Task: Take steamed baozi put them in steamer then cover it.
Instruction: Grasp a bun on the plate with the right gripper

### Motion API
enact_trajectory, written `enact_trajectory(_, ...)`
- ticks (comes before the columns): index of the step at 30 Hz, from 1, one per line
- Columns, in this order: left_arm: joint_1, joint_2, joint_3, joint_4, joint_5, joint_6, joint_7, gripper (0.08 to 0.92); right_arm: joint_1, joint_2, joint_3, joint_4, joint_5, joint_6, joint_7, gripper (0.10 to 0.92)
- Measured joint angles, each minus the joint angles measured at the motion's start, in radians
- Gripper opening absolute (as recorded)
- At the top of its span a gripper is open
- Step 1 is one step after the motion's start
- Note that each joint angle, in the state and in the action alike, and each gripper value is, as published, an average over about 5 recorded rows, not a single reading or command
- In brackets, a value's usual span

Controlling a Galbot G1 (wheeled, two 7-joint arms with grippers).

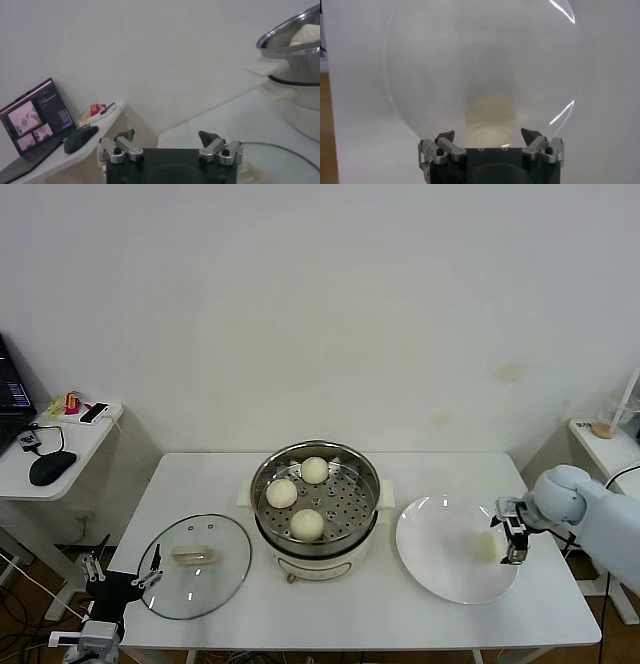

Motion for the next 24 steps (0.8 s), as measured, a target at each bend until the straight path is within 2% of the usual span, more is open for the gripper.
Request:
enact_trajectory(10,-0.004,-0.002,0.0,0.007,-0.001,0.0,0.0,0.823,-0.016,0.04,0.014,-0.037,-0.024,0.0,0.011,0.768)
enact_trajectory(24,-0.006,-0.002,0.0,0.011,-0.001,0.0,0.0,0.823,-0.009,0.043,0.013,-0.04,-0.028,0.0,-0.006,0.631)
